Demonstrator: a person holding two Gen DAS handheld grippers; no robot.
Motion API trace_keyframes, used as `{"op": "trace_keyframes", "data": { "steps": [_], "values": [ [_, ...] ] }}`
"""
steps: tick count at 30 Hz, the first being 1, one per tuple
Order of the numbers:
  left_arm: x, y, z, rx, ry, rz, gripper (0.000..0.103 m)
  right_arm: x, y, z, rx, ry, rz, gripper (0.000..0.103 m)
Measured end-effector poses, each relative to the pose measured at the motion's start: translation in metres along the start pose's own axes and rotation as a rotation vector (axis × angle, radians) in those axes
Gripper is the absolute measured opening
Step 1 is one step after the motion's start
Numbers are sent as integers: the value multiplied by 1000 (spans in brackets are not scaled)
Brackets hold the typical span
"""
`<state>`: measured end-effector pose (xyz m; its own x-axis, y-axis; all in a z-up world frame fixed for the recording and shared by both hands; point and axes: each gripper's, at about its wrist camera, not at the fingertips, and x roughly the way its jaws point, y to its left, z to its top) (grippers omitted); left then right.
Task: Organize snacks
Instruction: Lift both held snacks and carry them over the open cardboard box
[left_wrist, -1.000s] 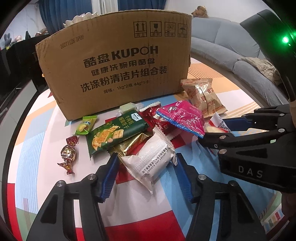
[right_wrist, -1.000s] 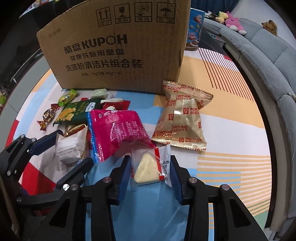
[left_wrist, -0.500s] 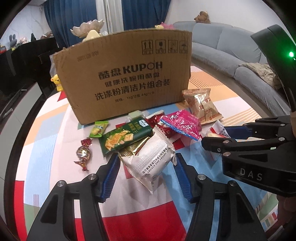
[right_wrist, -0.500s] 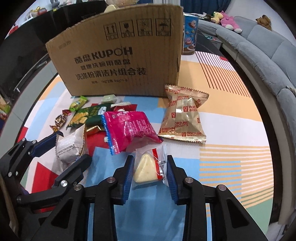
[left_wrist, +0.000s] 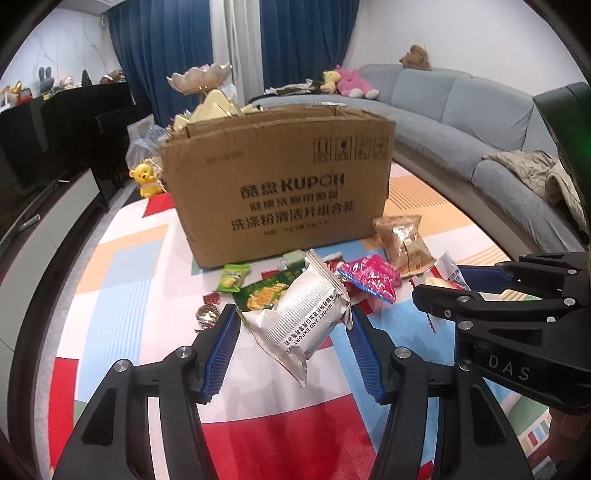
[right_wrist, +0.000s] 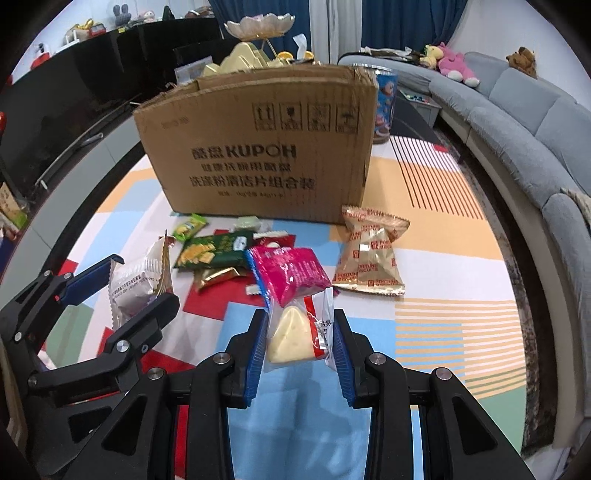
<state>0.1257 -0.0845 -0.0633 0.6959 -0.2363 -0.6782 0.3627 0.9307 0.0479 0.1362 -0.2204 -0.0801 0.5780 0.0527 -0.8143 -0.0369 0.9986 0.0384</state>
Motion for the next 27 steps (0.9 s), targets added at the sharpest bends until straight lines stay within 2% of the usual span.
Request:
{"op": "trace_keyframes", "data": {
  "steps": [16, 27],
  "values": [
    [-36, 26, 20, -61, -90, 36, 59, -38, 18, 17, -14, -104, -18, 36],
    [-42, 43, 47, -102, -153, 74, 59, -53, 22, 42, -13, -187, -34, 36]
  ]
}}
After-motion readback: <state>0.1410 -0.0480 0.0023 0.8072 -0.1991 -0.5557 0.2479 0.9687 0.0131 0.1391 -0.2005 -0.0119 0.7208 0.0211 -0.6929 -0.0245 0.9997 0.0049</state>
